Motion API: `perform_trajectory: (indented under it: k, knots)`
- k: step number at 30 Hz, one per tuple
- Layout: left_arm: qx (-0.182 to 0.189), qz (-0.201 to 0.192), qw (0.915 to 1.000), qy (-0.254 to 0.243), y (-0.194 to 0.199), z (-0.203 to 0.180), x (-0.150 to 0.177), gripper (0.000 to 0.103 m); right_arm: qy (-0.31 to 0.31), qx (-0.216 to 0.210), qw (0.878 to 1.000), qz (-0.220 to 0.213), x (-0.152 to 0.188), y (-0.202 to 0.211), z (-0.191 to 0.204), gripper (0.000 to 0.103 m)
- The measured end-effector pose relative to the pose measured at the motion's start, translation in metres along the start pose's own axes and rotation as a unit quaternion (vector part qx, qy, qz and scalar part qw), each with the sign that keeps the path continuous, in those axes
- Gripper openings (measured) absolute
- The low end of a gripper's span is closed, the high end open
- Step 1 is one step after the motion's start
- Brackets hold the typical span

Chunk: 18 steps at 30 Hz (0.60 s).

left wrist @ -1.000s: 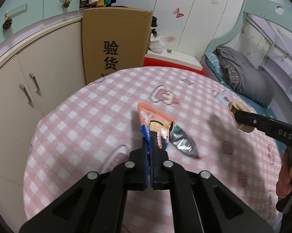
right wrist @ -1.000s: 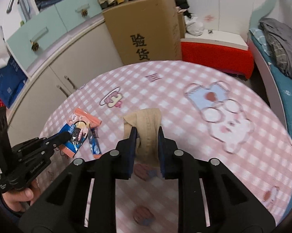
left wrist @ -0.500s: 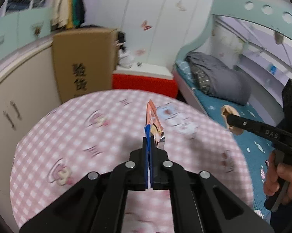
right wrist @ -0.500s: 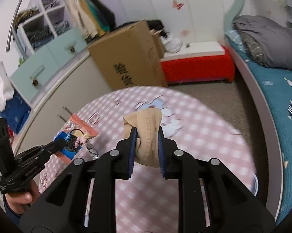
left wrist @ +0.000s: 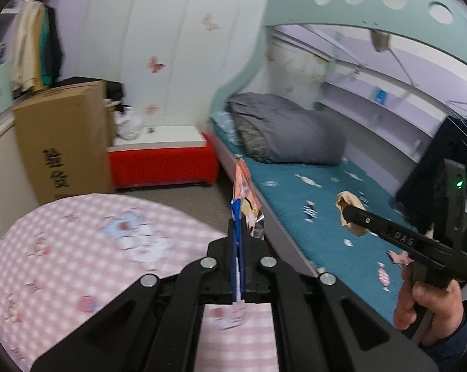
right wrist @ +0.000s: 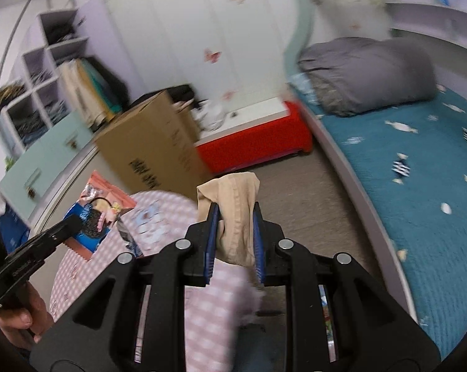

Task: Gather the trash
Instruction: 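Carry the wrapper and cloth to the wastebasket and open both tools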

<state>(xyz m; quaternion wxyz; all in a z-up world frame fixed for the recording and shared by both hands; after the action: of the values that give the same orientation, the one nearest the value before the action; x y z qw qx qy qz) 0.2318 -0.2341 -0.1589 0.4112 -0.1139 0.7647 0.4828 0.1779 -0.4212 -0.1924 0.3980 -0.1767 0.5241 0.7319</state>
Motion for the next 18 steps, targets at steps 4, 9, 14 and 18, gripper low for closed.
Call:
perform_trajectory:
  k: [4,9,14,18]
  knots:
    - [0.028,0.013,0.9993,-0.023,-0.022,-0.048,0.0,0.001,-0.036,0.028,0.999,-0.004,0.005,0.012,-0.055,0.02]
    - [0.058,0.057,0.9959,-0.038,-0.065,-0.096,0.014,0.001,-0.078,0.057,0.995,0.021,0.027,-0.001,-0.119,0.02]
    - [0.067,0.136,0.9879,-0.034,-0.124,-0.12,0.051,0.001,-0.11,0.069,0.989,0.066,0.056,-0.037,-0.158,0.021]
    - [0.053,0.188,0.9795,-0.048,-0.169,-0.137,0.082,0.001,-0.136,0.073,0.982,0.112,0.088,-0.073,-0.185,0.021]
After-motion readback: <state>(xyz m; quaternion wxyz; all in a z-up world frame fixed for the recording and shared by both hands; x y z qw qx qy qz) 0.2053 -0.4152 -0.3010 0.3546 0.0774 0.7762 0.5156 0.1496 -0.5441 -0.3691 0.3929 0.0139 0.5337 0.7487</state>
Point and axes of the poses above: each gripper's, at about its wrist camera, not at the fingertips, and y roughly against the way its jaws point, z to its left, x to its underside, the point moved 10 cm from there along -y, roughly the way its jaws point, and after that the axes turned 7 degrees about z, right-handed, at the moved point
